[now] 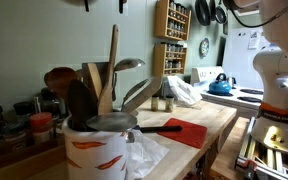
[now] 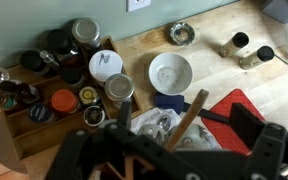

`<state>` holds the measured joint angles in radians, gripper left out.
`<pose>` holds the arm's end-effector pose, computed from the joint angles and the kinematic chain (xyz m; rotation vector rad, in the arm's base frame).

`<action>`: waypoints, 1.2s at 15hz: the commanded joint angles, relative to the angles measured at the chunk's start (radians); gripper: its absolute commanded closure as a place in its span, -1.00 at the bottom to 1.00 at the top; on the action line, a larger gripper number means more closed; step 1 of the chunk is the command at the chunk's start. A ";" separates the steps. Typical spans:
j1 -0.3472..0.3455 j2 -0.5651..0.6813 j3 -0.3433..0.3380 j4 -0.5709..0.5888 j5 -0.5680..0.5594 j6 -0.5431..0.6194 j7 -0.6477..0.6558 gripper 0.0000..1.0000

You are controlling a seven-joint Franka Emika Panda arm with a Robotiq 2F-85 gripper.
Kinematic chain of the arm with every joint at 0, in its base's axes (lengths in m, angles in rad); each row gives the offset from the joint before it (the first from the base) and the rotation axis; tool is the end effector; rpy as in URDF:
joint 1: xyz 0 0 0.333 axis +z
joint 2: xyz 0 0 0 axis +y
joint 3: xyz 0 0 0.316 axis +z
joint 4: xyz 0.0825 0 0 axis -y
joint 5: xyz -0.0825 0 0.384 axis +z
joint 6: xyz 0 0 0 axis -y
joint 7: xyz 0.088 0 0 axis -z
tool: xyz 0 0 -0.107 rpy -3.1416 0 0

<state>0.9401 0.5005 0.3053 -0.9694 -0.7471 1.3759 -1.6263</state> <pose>0.3511 0.5798 0.6071 0.5346 2.5086 -0.2636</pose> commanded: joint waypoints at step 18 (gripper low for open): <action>-0.267 -0.043 0.008 -0.078 0.645 0.046 0.237 -0.73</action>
<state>0.6722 0.4907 0.3217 -0.9805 -0.1087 1.3709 -1.4675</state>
